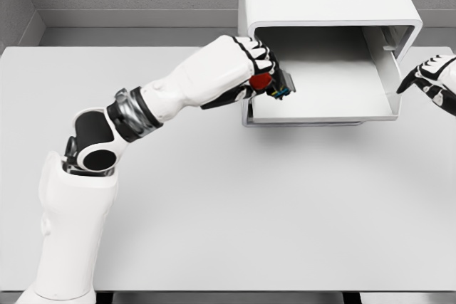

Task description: Slide open multi-storey tabletop storage cabinets and put open load switch and slide close multi-storey tabletop storage cabinets

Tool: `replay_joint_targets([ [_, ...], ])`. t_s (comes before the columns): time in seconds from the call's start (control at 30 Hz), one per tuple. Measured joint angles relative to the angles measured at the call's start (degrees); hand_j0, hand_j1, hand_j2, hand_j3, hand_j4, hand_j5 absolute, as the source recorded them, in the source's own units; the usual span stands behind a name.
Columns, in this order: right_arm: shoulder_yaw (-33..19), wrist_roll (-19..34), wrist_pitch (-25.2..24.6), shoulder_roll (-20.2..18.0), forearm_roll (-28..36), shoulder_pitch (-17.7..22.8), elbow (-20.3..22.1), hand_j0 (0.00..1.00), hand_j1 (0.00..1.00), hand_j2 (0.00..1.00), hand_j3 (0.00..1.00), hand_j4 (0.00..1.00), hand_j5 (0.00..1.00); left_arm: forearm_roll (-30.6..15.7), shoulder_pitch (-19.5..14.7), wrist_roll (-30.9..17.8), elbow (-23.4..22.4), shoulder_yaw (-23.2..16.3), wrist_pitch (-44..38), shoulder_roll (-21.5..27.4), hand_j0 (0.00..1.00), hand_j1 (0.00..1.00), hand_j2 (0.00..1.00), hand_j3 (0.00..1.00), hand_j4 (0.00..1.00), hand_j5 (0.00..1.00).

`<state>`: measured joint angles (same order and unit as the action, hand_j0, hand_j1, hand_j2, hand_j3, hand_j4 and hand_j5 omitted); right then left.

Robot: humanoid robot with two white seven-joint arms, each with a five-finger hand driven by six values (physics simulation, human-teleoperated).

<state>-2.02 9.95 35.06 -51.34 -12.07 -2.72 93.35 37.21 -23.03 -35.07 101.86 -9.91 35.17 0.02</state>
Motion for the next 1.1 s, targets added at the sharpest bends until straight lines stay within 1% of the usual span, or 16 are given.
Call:
replay_joint_targets([
  [0.07,-0.37,0.00,0.00,-0.12,0.06,0.00,-1.51,0.32,0.32,0.32,0.32,0.32,0.32,0.14,-0.09,0.01,-0.25,-0.61,0.00,-0.01,0.39,0.39,0.39,0.39,0.39,0.39],
  [0.2,-0.73,0.00,0.00,-0.31,0.01,0.44,-3.45,0.33,0.33,0.33,0.33,0.33,0.33,0.18,-1.58,0.02,-1.25,-1.95,-0.01,-0.01,0.39,0.39,0.39,0.39,0.39,0.39],
  [0.3,-0.76,0.08,0.01,-0.30,-0.36,2.63,-4.32,0.34,0.34,0.34,0.34,0.34,0.34,0.24,-1.67,0.01,-2.13,-2.66,0.00,-0.01,0.39,0.39,0.39,0.39,0.39,0.39],
  [0.5,-0.77,0.21,0.01,0.12,-0.68,5.80,-5.09,0.34,0.34,0.34,0.34,0.34,0.34,1.62,-3.25,0.02,-4.27,-3.50,0.00,-0.01,0.40,0.40,0.40,0.40,0.40,0.40],
  [0.63,-0.76,0.19,0.01,0.41,-0.73,7.12,-5.69,0.35,0.35,0.35,0.35,0.35,0.35,2.15,-3.60,0.01,-4.95,-3.95,0.01,-0.01,0.40,0.40,0.40,0.40,0.40,0.40],
  [0.93,-0.17,0.26,0.00,2.35,-1.38,8.88,-5.81,0.36,0.36,0.36,0.36,0.36,0.36,4.06,-5.71,0.01,-6.42,-5.01,0.00,-0.01,0.41,0.41,0.41,0.41,0.41,0.41],
  [1.1,0.51,0.26,0.00,3.84,-2.58,8.88,-5.72,0.36,0.36,0.36,0.36,0.36,0.36,4.06,-8.09,0.02,-7.32,-6.51,-0.03,-0.02,0.41,0.41,0.41,0.41,0.41,0.41],
])
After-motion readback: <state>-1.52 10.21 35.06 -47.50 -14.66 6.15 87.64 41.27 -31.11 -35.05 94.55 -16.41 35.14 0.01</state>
